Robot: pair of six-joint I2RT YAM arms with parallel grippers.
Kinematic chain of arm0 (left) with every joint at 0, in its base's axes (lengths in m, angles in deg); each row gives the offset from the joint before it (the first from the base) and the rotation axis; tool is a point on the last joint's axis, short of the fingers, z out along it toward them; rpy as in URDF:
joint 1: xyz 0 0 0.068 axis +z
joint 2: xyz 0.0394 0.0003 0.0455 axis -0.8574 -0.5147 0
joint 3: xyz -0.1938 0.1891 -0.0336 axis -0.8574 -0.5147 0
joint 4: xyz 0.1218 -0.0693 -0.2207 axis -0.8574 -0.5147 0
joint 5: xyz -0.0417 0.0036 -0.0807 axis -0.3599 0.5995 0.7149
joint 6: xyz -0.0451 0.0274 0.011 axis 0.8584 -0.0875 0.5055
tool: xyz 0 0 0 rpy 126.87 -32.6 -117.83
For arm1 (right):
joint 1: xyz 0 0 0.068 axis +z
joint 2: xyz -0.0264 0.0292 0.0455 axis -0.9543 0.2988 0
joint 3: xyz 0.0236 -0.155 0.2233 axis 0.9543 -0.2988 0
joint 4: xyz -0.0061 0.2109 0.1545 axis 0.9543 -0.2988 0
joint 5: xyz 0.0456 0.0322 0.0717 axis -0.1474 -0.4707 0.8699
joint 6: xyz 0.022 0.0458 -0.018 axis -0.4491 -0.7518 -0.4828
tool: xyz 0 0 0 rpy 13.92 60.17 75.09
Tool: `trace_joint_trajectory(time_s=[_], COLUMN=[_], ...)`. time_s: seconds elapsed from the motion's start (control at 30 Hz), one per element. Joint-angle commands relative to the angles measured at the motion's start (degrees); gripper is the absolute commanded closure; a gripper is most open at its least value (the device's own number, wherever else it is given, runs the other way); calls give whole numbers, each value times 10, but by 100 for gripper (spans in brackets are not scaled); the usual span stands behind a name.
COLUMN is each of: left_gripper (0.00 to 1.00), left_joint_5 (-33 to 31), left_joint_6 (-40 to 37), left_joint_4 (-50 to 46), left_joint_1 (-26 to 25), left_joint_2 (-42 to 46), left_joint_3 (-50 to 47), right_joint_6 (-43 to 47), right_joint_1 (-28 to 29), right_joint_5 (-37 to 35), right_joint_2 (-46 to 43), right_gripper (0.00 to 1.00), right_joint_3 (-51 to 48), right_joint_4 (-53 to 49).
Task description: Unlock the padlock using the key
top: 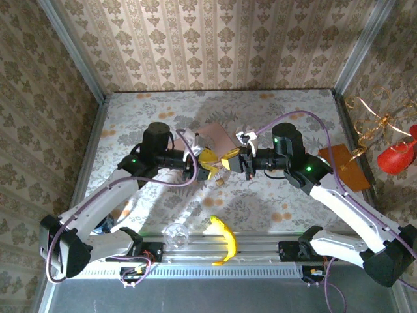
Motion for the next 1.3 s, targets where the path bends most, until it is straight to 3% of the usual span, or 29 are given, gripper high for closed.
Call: trace_joint_trajectory(time_s=[0.0,0.5,0.93,1.17,1.23,1.27], left_gripper=[53,58,68,86,100,100], left_joint_5=[-7,1,-6,-11,-17,-19], left_joint_6=[-3,1,-1,-9,-17,-22], left_joint_4=[9,23,22,16,14,11], left_joint_1=[-4,-4,-6,-7,-8,-8], left_joint_2=[-3,-8,-11,-9,-6,-4], left_joint_3=[21,30,32,33,32,32], right_joint_6=[-7,-5,-7,-8,-8,-8], right_joint_1=[3,3,3,3,3,3], right_joint_5=[5,4,7,6,4,3], right_joint_2=[1,4,7,8,8,8], right_gripper=[100,100,100,100,100,100], right_joint_3=[-4,-5,-4,-6,-6,-6], right_joint_4=[8,5,6,11,10,10])
